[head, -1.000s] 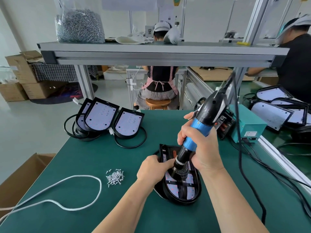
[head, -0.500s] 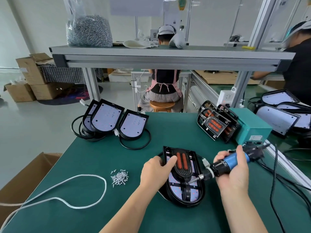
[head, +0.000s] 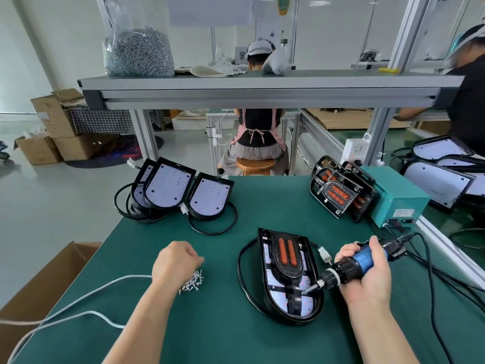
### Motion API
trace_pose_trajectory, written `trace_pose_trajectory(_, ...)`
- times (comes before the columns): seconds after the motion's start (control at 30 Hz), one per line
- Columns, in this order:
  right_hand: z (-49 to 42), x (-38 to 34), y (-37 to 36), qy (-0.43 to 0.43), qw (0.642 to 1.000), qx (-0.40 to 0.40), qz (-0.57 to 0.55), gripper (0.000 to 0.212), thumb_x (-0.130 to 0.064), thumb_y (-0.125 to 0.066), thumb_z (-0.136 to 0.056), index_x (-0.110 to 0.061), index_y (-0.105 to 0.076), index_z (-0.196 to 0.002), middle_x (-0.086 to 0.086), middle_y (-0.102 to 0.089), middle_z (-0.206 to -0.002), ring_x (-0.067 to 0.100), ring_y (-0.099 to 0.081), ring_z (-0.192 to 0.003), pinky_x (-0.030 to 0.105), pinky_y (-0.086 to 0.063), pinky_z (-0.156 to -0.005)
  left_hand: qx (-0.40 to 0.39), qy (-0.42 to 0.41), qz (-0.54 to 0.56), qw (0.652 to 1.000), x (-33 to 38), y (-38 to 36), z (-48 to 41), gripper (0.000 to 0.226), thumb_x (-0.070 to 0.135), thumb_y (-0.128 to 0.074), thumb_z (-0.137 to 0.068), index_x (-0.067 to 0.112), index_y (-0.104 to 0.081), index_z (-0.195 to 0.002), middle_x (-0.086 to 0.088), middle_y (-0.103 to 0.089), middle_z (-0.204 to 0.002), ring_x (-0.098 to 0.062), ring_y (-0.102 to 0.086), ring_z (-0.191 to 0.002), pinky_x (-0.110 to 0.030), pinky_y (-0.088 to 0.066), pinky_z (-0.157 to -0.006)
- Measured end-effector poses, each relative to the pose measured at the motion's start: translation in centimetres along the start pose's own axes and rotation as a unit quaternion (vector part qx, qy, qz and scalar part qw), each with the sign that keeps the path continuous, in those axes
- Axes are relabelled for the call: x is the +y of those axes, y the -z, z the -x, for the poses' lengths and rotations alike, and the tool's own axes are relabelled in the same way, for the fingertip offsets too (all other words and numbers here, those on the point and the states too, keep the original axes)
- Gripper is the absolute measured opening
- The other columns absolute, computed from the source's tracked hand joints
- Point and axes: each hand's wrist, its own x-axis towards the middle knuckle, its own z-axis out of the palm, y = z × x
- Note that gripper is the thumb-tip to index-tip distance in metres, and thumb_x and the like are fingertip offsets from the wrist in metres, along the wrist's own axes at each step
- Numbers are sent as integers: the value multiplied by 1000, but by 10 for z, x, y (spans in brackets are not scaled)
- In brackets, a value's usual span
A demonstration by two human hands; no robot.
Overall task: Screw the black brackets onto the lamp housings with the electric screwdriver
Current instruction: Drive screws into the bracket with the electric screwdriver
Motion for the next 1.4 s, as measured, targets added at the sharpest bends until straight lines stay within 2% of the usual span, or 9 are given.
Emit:
trace_pose_trajectory(0.13, 1, 2, -1, 6, 1000, 2, 2, 25, -30, -69, -93, -15, -50, -88, -2, -57, -68, 8, -55, -56, 16, -49, -54, -3, -34, -89, 995, 3, -5, 5, 19, 35, -75, -76, 21, -62, -76, 3, -69, -79, -22, -63, -88, -30, -51, -70)
trace_pose_trajectory(0.4, 2, -1, 0, 8, 1000, 2, -1, 25, -29, -69, -94, -15, -50, -87, -3, -56, -68, 7, -54, -57, 16, -49, -54, -2, -75, -135, 988, 7, -5, 8, 23, 40, -74, -79, 21, -63, -82, 6, -66, -83, -21, -59, -95, -29, -49, -72)
trace_pose_trajectory(0.57, 3, 1, -1, 1, 1000, -3, 0, 25, -30, -67, -95, -15, -50, -87, -3, -55, -72, 6, -54, -57, 15, -49, -53, -13, -81, -176, 981, 7, -5, 7, 12, 29, -69, -85, 18, -67, -88, 2, -70, -96, -23, -59, -100, -32, -51, -83)
trace_pose_trajectory(0.7, 6, 1, -2, 4, 1000, 0, 3, 24, -29, -68, -95, -15, -50, -86, -2, -55, -71, 7, -55, -56, 16, -50, -52, 19, -103, -172, 979, 6, -9, 10, 12, 28, -62, -93, 17, -63, -88, 0, -68, -100, -24, -55, -100, -31, -47, -85)
trace_pose_trajectory(0.83, 8, 2, -5, 2, 1000, 3, 1, 24, -29, -69, -94, -15, -49, -87, -2, -55, -71, 7, -55, -55, 17, -50, -51, 79, -119, -26, 989, 12, -9, 18, 11, 20, -57, -94, 15, -58, -85, 2, -69, -87, -24, -59, -85, -36, -47, -76)
trace_pose_trajectory(0.97, 12, 1, -14, 11, 1000, 11, -7, 24, -27, -71, -93, -16, -50, -88, -2, -56, -70, 8, -55, -53, 17, -50, -50, 18, -103, 177, 979, 33, -3, 36, 15, 14, -69, -83, 24, -66, -72, 5, -72, -66, -8, -59, -58, -25, -48, -57)
trace_pose_trajectory(1.13, 22, 3, -33, 55, 998, 17, 5, 24, -23, -71, -93, -16, -49, -90, -1, -55, -67, 9, -55, -52, 18, -50, -52, -133, -101, 364, 916, 55, -6, 64, 19, 3, -78, -78, 21, -77, -75, -20, -73, -82, -11, -59, -64, -27, -50, -73)
trace_pose_trajectory(1.27, 32, 3, -55, 79, 997, 15, 8, 25, -23, -74, -92, -16, -49, -93, -2, -57, -64, 10, -57, -54, 20, -52, -54, -214, -89, 451, 862, 70, -16, 85, 17, -9, -74, -79, 9, -76, -78, -18, -75, -84, -11, -65, -70, -16, -50, -64)
trace_pose_trajectory(1.4, 37, 3, -69, 103, 994, 21, 22, 26, -22, -77, -89, -15, -53, -94, -4, -59, -62, 10, -60, -53, 20, -53, -54, -255, -61, 517, 815, 80, -23, 99, 18, -12, -73, -78, 7, -76, -77, -20, -74, -87, -15, -65, -72, -19, -52, -66)
